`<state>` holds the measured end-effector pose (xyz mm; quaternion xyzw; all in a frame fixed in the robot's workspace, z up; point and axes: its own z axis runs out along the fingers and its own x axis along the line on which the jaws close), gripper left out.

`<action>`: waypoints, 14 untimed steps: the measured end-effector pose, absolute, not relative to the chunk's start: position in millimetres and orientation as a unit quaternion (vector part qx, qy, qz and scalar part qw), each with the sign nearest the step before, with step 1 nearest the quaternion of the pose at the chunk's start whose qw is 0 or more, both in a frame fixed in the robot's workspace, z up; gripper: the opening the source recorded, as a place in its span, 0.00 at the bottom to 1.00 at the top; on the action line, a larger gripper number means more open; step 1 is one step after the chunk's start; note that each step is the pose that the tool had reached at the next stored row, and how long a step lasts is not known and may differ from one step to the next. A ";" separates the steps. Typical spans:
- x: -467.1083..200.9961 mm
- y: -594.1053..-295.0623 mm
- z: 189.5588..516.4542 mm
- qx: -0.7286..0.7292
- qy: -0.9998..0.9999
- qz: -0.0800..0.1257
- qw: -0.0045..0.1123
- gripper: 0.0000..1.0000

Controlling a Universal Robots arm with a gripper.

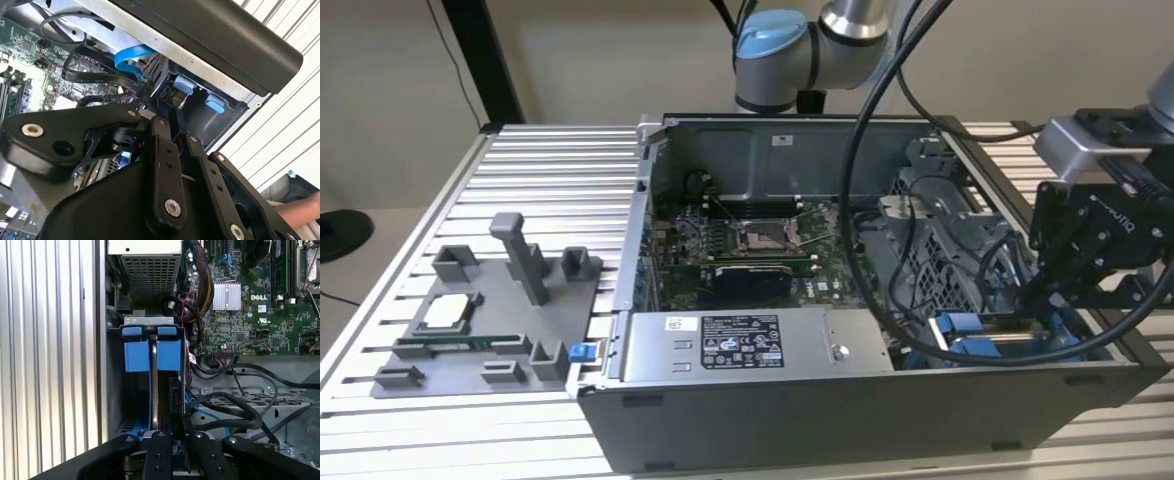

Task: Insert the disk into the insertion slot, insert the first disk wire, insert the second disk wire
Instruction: 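Insert the first disk wire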

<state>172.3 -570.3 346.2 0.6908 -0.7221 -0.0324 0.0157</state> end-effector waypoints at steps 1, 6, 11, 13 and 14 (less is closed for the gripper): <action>172.3 -570.1 345.9 0.691 -0.722 -0.032 0.016 0.00; 172.3 -567.7 345.4 0.690 -0.723 -0.033 0.016 0.00; 172.3 -567.0 343.8 0.677 -0.735 -0.033 0.015 0.00; 172.6 -566.9 343.4 0.675 -0.737 -0.033 0.015 0.00; 172.9 -566.8 343.1 0.674 -0.738 -0.033 0.015 0.00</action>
